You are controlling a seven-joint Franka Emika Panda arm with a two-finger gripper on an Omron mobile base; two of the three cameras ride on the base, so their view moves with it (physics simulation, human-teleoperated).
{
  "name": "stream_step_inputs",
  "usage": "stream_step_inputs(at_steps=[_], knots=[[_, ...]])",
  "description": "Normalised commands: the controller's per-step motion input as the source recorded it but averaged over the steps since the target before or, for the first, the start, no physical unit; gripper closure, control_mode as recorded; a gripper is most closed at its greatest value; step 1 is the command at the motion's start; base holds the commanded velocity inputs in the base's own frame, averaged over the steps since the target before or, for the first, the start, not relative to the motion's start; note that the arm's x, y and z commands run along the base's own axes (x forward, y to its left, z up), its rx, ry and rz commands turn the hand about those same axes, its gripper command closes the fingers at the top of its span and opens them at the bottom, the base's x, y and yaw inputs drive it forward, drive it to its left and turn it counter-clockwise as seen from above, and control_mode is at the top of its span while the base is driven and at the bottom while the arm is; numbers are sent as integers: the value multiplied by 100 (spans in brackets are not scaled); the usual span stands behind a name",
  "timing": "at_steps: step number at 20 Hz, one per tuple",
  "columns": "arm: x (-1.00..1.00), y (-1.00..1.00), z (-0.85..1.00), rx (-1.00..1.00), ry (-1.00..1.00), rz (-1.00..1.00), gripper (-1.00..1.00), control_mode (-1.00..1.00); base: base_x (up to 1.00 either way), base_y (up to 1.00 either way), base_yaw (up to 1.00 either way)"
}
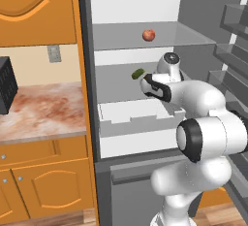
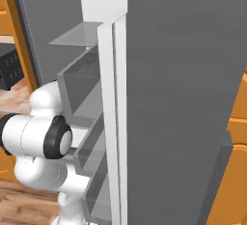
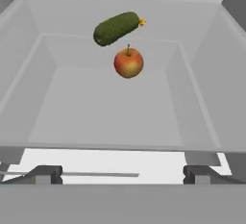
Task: Pick up the apple and peach from the fridge and place one fruit on each plate on the dining counter.
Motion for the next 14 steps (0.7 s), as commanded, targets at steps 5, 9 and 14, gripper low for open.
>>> stream_step_inputs(at_steps=[5,9,14], knots=[[32,0,-28,0,-1,0,-100,-100,0,0,0],[35,-6,-26,0,0,0,-100,-100,0,0,0],[42,-9,-17,0,0,0,-100,-100,0,0,0]])
